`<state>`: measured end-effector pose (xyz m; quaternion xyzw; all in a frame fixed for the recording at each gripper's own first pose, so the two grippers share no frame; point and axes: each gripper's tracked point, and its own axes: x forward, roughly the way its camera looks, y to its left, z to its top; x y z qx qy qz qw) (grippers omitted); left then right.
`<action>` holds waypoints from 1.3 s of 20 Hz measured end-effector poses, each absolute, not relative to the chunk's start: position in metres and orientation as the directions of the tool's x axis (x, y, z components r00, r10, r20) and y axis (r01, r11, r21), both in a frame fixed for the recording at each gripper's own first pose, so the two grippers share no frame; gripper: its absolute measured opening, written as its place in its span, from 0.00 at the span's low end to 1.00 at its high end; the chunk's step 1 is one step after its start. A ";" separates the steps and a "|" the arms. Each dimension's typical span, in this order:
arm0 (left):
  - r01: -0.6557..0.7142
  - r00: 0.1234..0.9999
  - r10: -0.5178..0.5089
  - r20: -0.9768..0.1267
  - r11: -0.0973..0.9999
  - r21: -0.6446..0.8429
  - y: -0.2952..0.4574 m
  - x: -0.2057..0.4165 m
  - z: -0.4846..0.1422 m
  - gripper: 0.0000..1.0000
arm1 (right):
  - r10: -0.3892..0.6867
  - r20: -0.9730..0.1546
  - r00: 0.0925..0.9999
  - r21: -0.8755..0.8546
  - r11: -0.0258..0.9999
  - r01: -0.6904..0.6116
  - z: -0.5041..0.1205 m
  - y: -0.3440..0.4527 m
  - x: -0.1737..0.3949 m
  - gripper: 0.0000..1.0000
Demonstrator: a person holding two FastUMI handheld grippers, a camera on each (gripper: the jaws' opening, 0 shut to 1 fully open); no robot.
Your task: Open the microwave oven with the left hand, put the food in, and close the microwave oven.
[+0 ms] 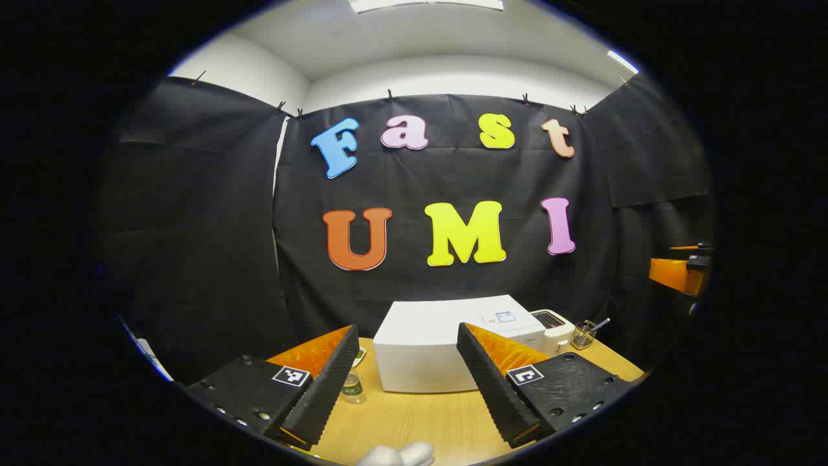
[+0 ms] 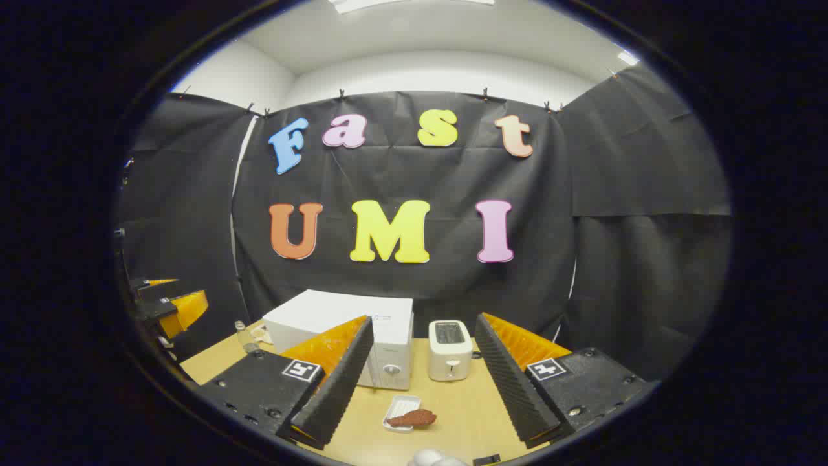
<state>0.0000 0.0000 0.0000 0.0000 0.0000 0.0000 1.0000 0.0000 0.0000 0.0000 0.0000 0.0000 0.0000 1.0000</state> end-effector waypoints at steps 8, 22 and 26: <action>0.001 1.000 0.000 -0.021 1.000 0.030 -0.006 0.005 -0.008 0.95 | 0.000 -0.004 1.000 0.007 1.000 0.000 -0.004 -0.005 0.004 1.00; 0.071 0.996 -0.070 -0.058 0.997 0.015 -0.056 0.032 -0.043 0.95 | -0.039 -0.013 0.999 0.014 0.999 0.039 -0.002 -0.037 0.008 1.00; 0.113 0.992 -0.114 -0.063 0.994 -0.009 -0.096 0.054 -0.072 0.95 | -0.061 -0.017 0.998 -0.007 0.998 0.061 0.004 -0.058 0.008 1.00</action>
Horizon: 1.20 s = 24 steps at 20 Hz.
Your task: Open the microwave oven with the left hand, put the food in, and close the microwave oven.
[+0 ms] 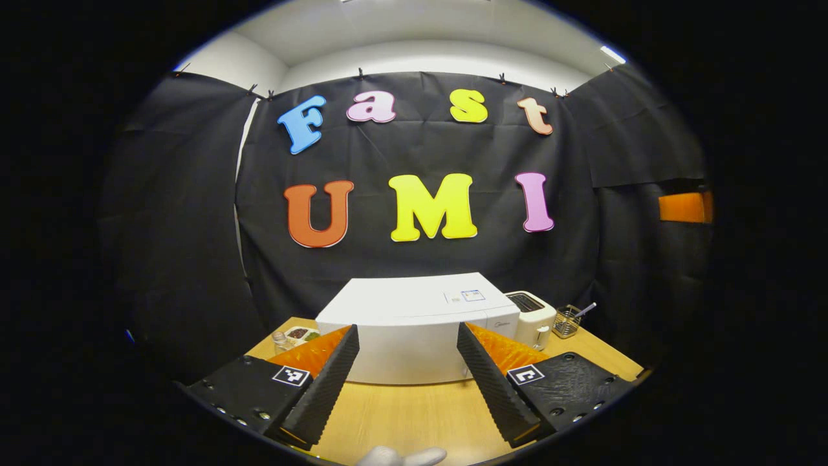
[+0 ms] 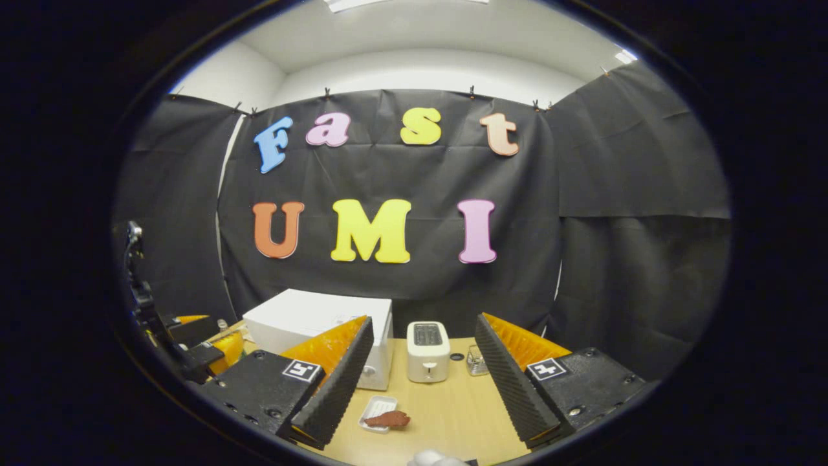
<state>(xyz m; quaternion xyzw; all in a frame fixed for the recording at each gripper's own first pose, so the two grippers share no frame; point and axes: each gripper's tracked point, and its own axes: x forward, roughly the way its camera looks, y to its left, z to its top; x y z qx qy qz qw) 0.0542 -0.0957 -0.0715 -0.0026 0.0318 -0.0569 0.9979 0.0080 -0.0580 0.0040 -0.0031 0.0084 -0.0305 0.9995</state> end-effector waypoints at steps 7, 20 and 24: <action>0.155 0.978 -0.162 -0.135 0.986 -0.059 -0.164 0.114 -0.147 0.95 | -0.119 -0.051 0.992 -0.046 0.992 0.116 -0.002 -0.099 0.012 0.90; 0.132 0.972 -0.137 -0.189 0.990 -0.039 -0.230 0.216 -0.234 0.92 | -0.142 -0.106 0.984 -0.068 0.989 0.135 -0.026 -0.127 0.029 1.00; 0.125 0.966 -0.131 -0.221 0.991 -0.039 -0.233 0.222 -0.250 0.51 | -0.148 -0.102 0.984 -0.084 0.987 0.140 -0.029 -0.134 0.029 0.96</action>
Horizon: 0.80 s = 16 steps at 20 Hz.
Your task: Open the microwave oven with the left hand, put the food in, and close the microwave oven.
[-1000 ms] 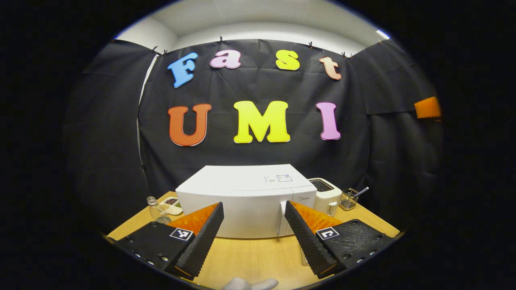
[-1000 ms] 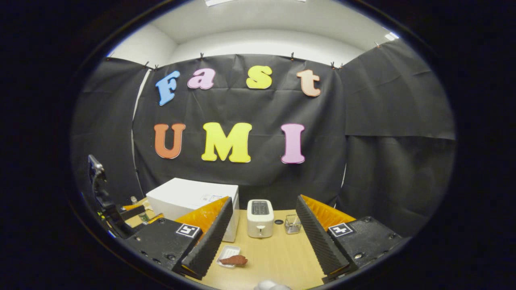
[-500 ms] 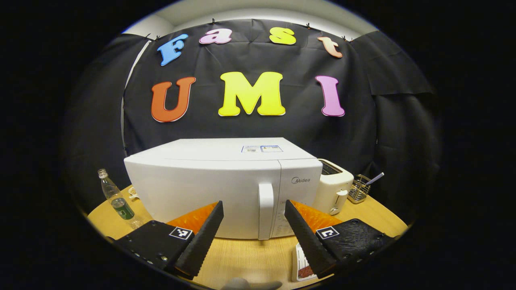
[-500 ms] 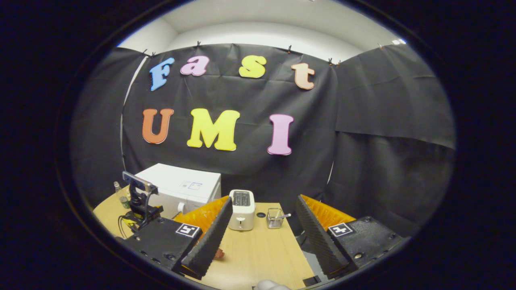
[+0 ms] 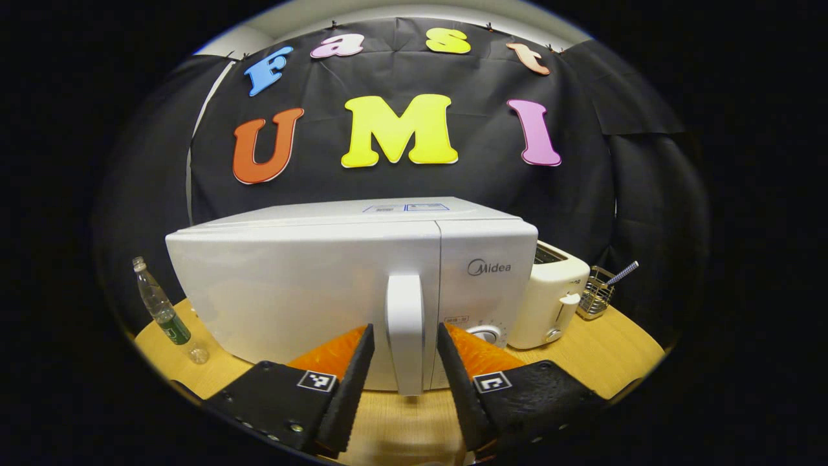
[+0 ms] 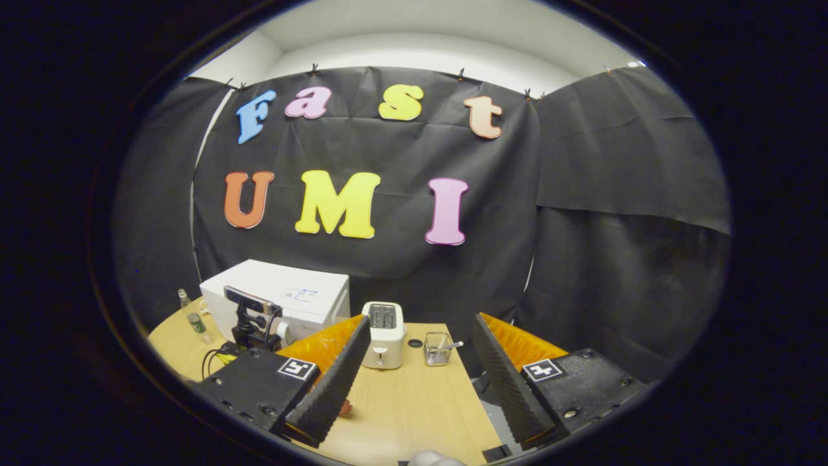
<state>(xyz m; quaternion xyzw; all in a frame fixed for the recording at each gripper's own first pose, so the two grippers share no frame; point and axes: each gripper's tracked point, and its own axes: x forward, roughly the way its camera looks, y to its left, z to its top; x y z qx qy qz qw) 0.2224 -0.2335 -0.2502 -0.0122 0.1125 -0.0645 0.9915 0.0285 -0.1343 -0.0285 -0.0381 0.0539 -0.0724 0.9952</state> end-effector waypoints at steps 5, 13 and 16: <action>0.120 0.968 -0.130 -0.217 0.991 -0.057 -0.233 0.226 -0.255 0.14 | -0.138 -0.115 0.984 -0.070 0.989 0.131 -0.033 -0.132 0.032 1.00; 0.118 0.969 -0.123 -0.212 0.992 -0.036 -0.230 0.225 -0.254 0.13 | -0.137 -0.133 0.982 -0.067 0.989 0.129 -0.040 -0.129 0.032 1.00; 0.137 0.964 -0.149 -0.218 0.988 -0.070 -0.232 0.222 -0.255 0.13 | -0.130 -0.131 0.983 -0.078 0.990 0.120 -0.037 -0.125 0.029 1.00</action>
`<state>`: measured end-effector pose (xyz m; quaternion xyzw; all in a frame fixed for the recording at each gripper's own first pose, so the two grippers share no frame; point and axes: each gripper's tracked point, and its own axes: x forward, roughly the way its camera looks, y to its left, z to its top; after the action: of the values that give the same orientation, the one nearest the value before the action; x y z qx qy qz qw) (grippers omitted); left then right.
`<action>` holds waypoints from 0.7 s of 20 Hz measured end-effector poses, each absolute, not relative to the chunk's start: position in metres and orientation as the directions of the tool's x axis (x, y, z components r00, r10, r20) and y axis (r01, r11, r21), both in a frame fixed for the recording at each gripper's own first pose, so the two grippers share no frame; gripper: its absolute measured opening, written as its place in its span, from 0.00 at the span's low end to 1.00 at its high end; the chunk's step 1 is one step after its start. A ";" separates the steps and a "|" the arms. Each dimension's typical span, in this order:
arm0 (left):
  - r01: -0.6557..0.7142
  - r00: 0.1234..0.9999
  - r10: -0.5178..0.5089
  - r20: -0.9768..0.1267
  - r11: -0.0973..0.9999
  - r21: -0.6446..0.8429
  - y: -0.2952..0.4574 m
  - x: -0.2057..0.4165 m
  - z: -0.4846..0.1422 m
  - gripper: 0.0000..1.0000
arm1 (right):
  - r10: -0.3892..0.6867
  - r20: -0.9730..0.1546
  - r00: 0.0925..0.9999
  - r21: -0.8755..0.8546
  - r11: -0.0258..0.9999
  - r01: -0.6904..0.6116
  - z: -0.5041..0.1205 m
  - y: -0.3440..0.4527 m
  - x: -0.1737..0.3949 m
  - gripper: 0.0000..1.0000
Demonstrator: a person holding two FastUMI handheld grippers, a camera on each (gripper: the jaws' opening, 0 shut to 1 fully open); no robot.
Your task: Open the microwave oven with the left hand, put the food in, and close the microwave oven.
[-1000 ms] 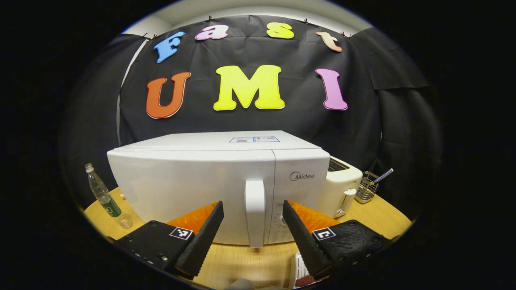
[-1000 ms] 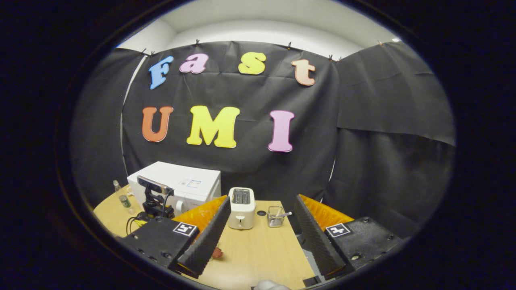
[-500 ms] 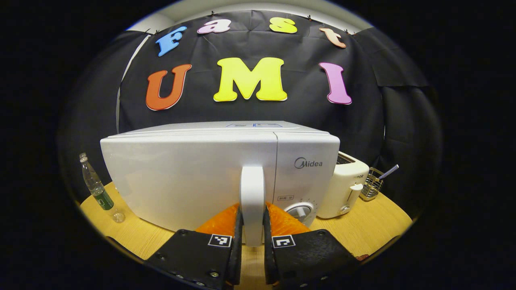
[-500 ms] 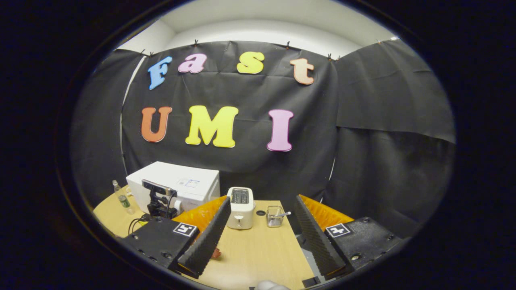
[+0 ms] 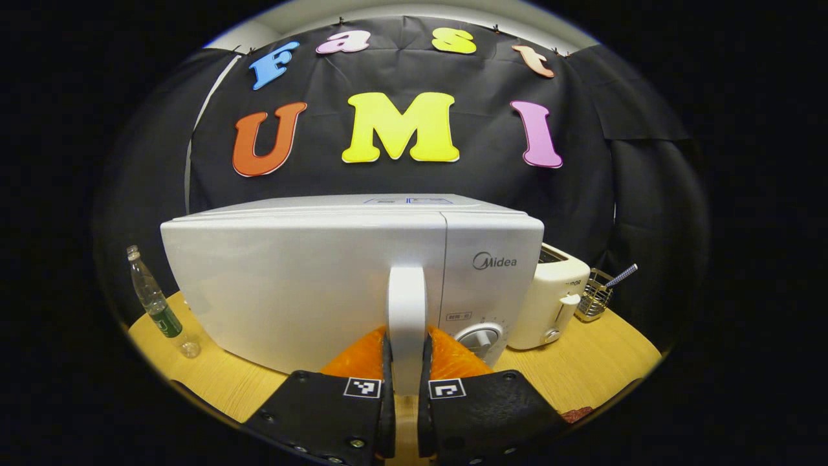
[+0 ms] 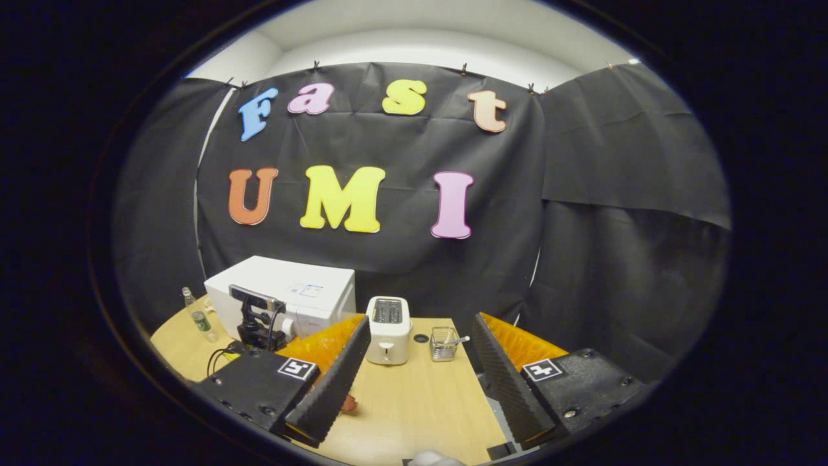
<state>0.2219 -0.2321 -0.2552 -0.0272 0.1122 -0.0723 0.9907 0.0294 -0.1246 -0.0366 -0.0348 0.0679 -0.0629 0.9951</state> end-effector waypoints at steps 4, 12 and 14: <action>0.177 0.953 -0.193 -0.232 0.980 -0.086 -0.231 0.220 -0.255 0.10 | -0.106 -0.126 0.986 -0.092 0.991 0.095 -0.032 -0.113 0.029 1.00; 0.209 0.945 -0.220 -0.243 0.975 -0.072 -0.199 0.140 -0.259 0.10 | -0.048 -0.124 0.991 -0.108 0.994 0.035 -0.036 -0.084 0.026 1.00; 0.203 0.943 -0.213 -0.254 0.977 -0.066 -0.187 0.120 -0.261 0.10 | -0.030 -0.126 0.992 -0.098 0.995 0.017 -0.038 -0.075 0.022 1.00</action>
<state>0.1198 -0.1870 -0.2606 -0.0196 0.1310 -0.1054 0.9856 0.0220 -0.0745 -0.0380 -0.0484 0.0636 -0.0118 0.9967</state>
